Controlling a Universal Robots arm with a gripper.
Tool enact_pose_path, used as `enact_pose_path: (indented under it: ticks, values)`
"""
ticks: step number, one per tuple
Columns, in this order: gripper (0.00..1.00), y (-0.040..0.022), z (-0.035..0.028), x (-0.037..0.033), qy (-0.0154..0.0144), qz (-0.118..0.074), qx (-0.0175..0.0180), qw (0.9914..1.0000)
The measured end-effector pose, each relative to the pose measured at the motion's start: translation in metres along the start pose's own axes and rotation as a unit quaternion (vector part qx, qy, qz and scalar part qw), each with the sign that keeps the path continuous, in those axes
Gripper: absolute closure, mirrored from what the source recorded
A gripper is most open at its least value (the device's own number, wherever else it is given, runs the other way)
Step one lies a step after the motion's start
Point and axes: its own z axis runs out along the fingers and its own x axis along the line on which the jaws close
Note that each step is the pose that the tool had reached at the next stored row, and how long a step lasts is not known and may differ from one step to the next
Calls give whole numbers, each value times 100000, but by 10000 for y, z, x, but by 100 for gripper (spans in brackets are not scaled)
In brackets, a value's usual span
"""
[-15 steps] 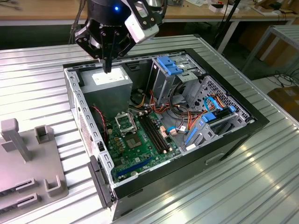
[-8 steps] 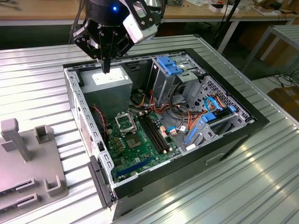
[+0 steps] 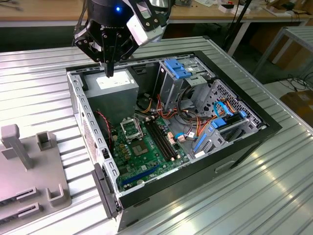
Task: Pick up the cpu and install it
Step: 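Reach for the cpu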
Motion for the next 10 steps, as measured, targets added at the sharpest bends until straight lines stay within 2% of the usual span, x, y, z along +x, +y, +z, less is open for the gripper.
enact_pose_path:
  ticks: [10]
  values:
    - [89, -3, 1, 39, 115, 5, 11, 100000]
